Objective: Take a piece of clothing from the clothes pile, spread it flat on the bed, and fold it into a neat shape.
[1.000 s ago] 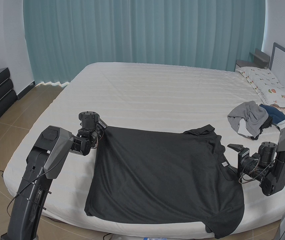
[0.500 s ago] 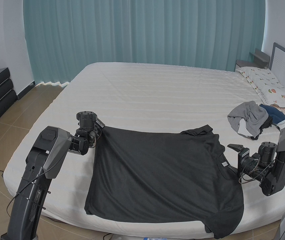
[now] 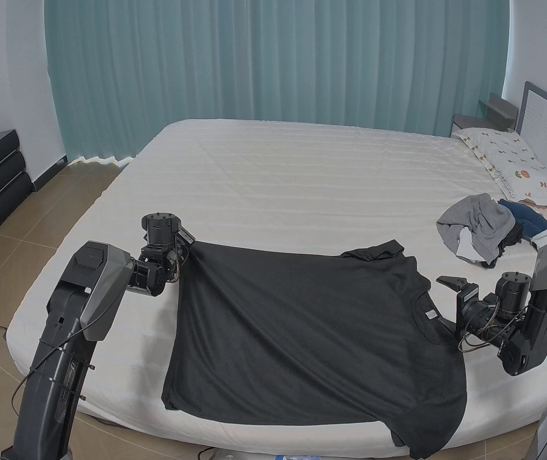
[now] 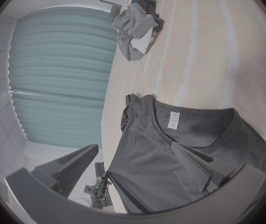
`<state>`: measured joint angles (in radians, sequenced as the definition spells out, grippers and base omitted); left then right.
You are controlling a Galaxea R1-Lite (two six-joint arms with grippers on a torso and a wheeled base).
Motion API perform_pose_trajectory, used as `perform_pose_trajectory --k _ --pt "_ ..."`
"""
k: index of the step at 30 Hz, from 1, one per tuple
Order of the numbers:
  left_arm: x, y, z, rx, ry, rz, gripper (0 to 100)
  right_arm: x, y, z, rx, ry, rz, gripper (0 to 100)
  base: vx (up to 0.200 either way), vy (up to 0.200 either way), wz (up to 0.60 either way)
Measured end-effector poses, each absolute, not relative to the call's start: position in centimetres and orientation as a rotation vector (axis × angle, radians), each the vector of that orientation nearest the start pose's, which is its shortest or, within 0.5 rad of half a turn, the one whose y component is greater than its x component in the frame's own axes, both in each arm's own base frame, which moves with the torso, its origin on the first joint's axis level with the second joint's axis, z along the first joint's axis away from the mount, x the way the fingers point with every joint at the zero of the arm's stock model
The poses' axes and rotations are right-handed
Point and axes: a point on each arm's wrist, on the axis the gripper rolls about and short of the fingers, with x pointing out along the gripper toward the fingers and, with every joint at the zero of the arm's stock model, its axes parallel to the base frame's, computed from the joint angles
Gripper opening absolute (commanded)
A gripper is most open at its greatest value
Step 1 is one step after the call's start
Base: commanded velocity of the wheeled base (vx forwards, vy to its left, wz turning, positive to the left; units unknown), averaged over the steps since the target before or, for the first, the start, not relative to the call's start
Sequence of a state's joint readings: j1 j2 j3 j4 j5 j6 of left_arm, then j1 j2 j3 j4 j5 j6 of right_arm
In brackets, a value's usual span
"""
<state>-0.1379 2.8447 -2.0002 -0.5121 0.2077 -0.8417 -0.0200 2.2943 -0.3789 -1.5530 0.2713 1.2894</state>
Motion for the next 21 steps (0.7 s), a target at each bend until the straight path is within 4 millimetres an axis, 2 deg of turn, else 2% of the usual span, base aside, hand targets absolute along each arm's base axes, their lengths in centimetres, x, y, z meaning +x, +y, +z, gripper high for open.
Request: perform_pose_trajectory --k 1,15,21 --pt "55.1 -7.2 -2.6 -0.776 0.281 0.204 100 30.6 0.0 -0.1 1.32 0.471 -0.019 100 0.0 0.0 0.0" --pt "54.9 -7.0 -2.9 -0.775 0.304 0.225 100 30.5 0.2 -0.2 1.317 0.476 -0.017 100 0.0 0.0 0.0" --pt "53.7 -6.4 -3.0 -0.796 0.343 0.268 100 30.5 0.2 -0.2 1.317 0.476 -0.017 100 0.0 0.0 0.0"
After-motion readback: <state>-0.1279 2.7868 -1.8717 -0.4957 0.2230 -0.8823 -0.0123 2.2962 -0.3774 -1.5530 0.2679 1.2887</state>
